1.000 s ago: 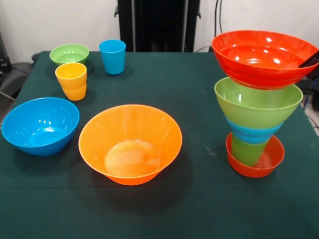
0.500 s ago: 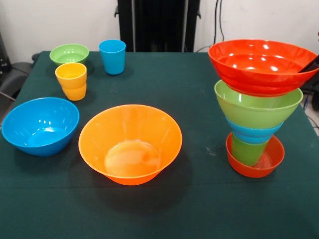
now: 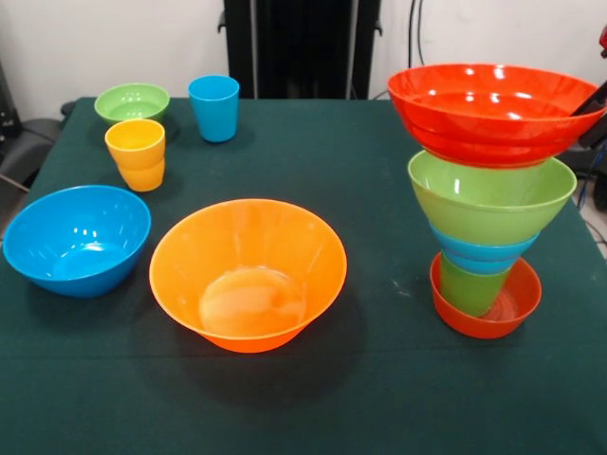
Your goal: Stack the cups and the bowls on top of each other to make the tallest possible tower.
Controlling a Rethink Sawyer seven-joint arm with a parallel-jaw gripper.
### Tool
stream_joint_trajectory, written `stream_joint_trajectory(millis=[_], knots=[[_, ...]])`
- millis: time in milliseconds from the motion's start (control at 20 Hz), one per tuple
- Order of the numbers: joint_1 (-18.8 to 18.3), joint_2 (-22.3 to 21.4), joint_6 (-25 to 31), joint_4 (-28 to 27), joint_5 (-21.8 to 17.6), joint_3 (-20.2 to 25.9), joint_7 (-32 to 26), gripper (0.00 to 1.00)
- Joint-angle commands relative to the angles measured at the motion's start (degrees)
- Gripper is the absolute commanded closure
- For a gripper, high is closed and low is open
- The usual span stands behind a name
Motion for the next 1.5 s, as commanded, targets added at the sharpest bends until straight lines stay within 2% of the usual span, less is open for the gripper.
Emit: stream_joint_trajectory(millis=[50,450,950,1050,1500], knots=[[0.14,-0.74,-1.71,5.86,-1.48,4.19,-9.00,1.00],[-1.40,1.90,-0.19,1.19,-0.98,3.91,-9.25,1.00],[-0.14,1.38,-2.91,3.71,-1.41,4.10,-7.34,1.00],[0.36,0.64,-3.81,5.57,-1.56,4.39,-7.27,1.00],[1.16,0.67,-4.91,6.72,-1.44,4.99,-6.89,1.00]])
